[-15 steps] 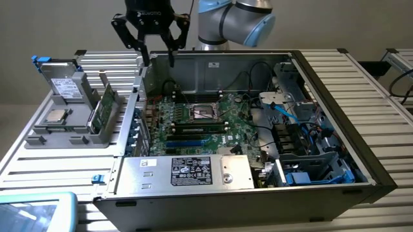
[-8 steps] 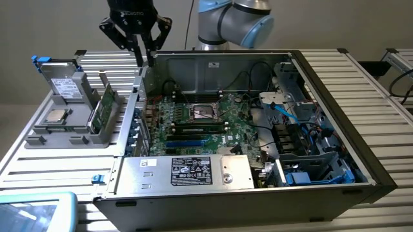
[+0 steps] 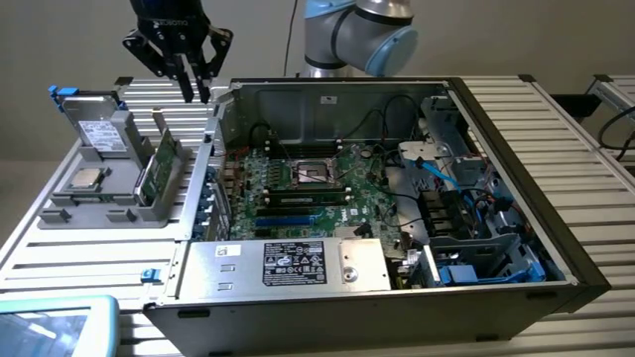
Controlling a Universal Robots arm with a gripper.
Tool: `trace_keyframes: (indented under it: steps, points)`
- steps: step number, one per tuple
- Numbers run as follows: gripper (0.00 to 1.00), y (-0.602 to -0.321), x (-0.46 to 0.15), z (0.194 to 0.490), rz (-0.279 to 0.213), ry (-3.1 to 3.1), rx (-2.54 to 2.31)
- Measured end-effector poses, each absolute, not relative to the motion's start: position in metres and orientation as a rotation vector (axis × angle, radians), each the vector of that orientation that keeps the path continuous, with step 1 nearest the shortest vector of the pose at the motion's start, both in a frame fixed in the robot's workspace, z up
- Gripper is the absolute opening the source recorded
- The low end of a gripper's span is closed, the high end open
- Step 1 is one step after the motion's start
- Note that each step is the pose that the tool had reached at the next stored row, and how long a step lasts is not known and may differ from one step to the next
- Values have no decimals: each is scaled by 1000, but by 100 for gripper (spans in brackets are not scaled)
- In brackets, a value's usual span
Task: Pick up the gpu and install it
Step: 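Reach for the gpu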
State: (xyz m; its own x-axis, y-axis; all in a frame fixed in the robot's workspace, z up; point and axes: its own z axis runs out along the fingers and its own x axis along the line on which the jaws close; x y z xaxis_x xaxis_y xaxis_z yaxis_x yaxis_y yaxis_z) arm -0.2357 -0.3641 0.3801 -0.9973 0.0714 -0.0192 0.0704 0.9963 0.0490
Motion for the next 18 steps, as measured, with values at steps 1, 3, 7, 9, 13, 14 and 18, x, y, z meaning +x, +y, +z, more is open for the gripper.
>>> trace_keyframes:
  steps: [1,3,7,9,13,14,18]
  points:
    - [31,-362,-240,379,75,3118,111]
    - [38,-357,-248,375,75,3118,111]
    - [45,-348,-264,368,75,3118,111]
    - [45,-346,-273,365,75,3118,111]
    - [45,-344,-291,358,75,3118,111]
    - [45,-344,-296,357,75,3118,111]
    - [45,-344,-314,354,75,3118,111]
